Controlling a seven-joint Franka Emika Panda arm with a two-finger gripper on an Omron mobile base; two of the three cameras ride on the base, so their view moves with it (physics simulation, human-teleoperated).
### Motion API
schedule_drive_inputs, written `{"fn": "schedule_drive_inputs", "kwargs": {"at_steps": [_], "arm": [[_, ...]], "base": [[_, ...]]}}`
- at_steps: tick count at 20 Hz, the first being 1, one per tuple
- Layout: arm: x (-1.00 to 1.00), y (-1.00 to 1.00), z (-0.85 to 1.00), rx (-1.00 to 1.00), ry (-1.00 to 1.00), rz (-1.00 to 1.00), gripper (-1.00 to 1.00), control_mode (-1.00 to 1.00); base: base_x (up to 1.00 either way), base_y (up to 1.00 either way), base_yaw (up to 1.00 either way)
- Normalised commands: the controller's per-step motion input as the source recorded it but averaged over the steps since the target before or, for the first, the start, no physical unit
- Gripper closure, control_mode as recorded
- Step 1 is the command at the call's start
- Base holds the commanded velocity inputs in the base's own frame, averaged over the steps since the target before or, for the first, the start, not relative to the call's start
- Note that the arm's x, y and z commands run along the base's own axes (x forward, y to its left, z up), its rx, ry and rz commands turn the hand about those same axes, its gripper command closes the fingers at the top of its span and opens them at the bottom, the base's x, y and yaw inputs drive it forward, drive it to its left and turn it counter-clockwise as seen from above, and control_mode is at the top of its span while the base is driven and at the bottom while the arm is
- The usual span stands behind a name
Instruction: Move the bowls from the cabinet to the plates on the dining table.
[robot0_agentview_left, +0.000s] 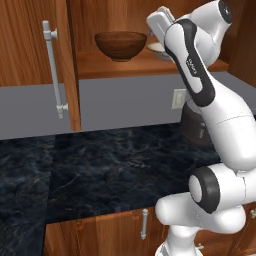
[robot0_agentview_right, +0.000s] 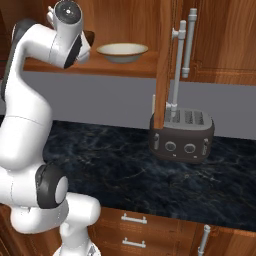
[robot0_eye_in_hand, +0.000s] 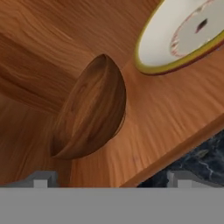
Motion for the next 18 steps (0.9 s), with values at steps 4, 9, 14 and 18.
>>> {"fn": "schedule_drive_inputs", "kwargs": {"at_steps": [4, 9, 14, 18], "arm": [[0.4, 0.08, -0.02, 0.0, 0.0, 0.0, -1.0, -1.0], [0.24, 0.04, -0.03, 0.0, 0.0, 0.0, -1.0, -1.0], [0.23, 0.0, -0.16, 0.0, 0.0, 0.0, -1.0, -1.0], [0.31, 0.0, -0.17, 0.0, 0.0, 0.0, -1.0, -1.0]], "base": [[0.0, 0.0, 0.0], [0.0, 0.0, 0.0], [0.0, 0.0, 0.0], [0.0, 0.0, 0.0]]}}
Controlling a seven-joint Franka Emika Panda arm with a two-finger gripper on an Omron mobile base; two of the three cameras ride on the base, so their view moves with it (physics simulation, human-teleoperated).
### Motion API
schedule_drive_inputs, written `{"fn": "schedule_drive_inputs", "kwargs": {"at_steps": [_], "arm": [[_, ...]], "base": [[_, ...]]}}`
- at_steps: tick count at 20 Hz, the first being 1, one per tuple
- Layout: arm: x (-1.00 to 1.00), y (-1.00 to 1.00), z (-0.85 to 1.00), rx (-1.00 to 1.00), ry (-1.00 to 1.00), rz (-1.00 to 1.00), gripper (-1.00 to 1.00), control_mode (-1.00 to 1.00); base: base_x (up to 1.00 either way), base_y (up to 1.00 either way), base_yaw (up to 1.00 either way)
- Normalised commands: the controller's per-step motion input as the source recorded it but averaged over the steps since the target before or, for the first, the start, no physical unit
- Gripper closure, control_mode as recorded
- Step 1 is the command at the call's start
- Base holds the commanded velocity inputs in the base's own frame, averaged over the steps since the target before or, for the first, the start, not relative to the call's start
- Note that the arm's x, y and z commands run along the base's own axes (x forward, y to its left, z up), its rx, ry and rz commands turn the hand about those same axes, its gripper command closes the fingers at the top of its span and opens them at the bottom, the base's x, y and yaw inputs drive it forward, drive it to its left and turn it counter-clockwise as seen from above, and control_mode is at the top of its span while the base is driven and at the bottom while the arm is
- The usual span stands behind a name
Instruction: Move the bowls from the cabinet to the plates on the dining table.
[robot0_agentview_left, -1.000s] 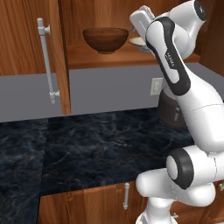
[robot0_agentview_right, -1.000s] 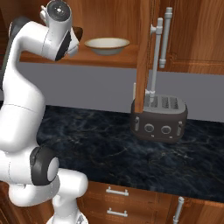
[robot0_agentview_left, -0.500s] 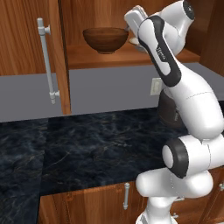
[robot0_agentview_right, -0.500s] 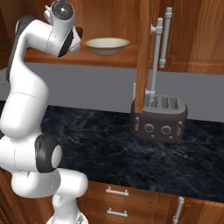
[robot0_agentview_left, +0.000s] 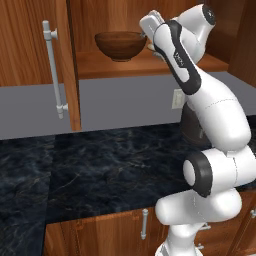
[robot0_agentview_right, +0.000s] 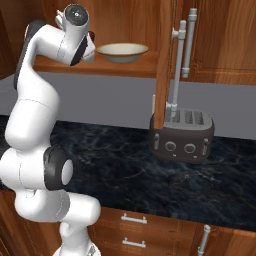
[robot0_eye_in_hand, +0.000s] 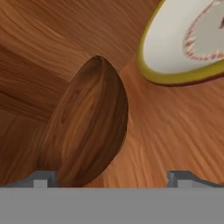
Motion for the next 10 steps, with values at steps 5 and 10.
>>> {"fn": "schedule_drive_inputs", "kwargs": {"at_steps": [5, 10], "arm": [[0.36, 0.0, -0.08, 0.0, 0.0, 0.0, -1.0, -1.0], [0.35, 0.0, -0.01, 0.0, 0.02, 0.0, -1.0, -1.0]], "base": [[0.0, 0.0, 0.0], [0.0, 0.0, 0.0]]}}
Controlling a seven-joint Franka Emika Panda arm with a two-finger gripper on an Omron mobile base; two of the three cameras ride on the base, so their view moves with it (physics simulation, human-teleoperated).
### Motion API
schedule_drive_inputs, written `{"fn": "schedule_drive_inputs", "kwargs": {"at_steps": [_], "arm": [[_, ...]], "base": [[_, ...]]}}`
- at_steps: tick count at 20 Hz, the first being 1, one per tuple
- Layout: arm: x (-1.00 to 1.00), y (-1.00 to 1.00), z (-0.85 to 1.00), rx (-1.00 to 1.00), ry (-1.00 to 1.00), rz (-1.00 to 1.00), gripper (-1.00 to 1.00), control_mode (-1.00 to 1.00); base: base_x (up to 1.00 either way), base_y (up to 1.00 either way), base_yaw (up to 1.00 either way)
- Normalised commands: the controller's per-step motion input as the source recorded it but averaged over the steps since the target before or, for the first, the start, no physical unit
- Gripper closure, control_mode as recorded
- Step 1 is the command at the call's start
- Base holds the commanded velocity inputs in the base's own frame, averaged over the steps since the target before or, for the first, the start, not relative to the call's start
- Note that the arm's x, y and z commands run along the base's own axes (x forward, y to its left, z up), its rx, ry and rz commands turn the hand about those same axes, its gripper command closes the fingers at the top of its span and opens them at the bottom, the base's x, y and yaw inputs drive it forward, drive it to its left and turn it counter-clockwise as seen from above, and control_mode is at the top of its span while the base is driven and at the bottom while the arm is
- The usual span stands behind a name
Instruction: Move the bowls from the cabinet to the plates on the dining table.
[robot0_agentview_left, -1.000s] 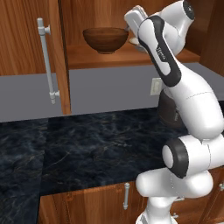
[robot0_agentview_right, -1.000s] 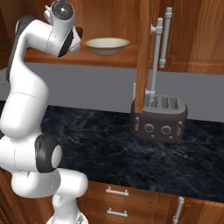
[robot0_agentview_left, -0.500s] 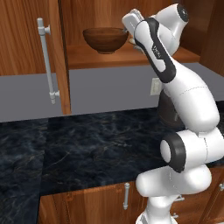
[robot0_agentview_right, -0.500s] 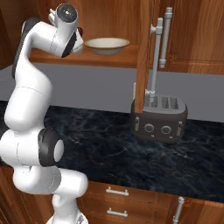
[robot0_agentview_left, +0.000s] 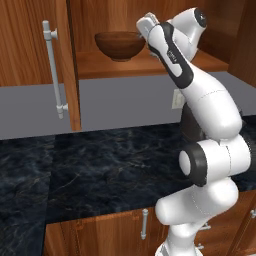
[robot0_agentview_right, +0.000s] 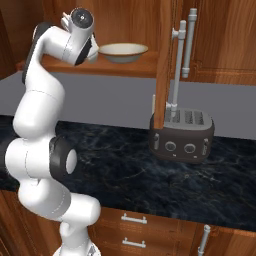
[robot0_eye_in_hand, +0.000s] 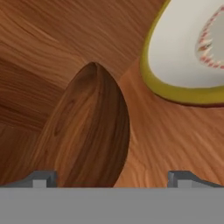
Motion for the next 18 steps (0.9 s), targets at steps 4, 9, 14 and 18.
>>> {"fn": "schedule_drive_inputs", "kwargs": {"at_steps": [4, 9, 14, 18], "arm": [[0.19, 0.0, 0.0, 0.0, 0.07, 0.0, -1.0, -1.0], [0.04, 0.11, 0.01, 0.0, 0.05, 0.0, -1.0, -1.0], [0.0, 0.25, 0.0, 0.0, 0.02, 0.0, -1.0, -1.0], [-0.06, 0.22, -0.01, 0.0, 0.01, 0.0, -1.0, -1.0]], "base": [[0.0, 0.0, 0.0], [0.0, 0.0, 0.0], [0.0, 0.0, 0.0], [0.0, 0.0, 0.0]]}}
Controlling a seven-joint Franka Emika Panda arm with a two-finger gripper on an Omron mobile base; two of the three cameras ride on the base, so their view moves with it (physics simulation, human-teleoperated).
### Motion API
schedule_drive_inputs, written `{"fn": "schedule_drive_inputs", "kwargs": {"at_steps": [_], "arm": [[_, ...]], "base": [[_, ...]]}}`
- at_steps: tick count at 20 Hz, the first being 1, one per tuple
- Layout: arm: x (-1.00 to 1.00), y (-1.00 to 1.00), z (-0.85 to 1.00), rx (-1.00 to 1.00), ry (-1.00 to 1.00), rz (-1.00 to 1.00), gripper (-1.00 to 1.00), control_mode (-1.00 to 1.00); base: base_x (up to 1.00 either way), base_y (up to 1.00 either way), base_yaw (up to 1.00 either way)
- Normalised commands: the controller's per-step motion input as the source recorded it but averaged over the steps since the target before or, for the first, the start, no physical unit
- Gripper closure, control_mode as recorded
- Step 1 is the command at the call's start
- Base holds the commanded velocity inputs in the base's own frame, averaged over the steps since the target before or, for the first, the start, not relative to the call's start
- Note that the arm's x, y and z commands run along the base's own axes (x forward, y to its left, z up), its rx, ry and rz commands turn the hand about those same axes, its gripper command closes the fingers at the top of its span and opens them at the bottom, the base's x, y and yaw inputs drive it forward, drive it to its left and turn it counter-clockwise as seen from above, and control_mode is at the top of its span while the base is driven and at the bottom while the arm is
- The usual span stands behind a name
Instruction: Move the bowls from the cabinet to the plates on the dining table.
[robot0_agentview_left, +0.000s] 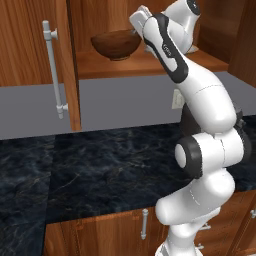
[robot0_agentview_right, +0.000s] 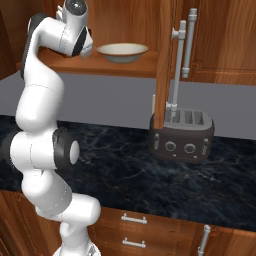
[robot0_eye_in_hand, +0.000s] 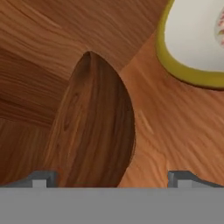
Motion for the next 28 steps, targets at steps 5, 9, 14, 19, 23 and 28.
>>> {"fn": "schedule_drive_inputs", "kwargs": {"at_steps": [5, 9, 14, 19, 23, 28], "arm": [[-0.16, 0.02, -0.43, 0.0, 0.1, -0.03, -1.0, -1.0], [0.0, 0.0, -0.49, 0.0, 0.1, -0.04, -1.0, -1.0], [0.0, 0.0, -0.17, 0.0, 0.11, -0.04, -1.0, -1.0], [0.0, 0.0, 0.01, 0.0, 0.14, -0.03, -1.0, -1.0], [0.01, 0.0, 0.14, 0.0, 0.17, -0.05, -1.0, -1.0], [0.11, 0.13, 0.06, 0.0, 0.13, -0.07, -1.0, -1.0]], "base": [[0.0, 0.0, 0.0], [0.0, 0.0, 0.0], [0.0, 0.0, 0.0], [0.0, 0.0, 0.0], [0.0, 0.0, 0.0], [0.0, 0.0, 0.0]]}}
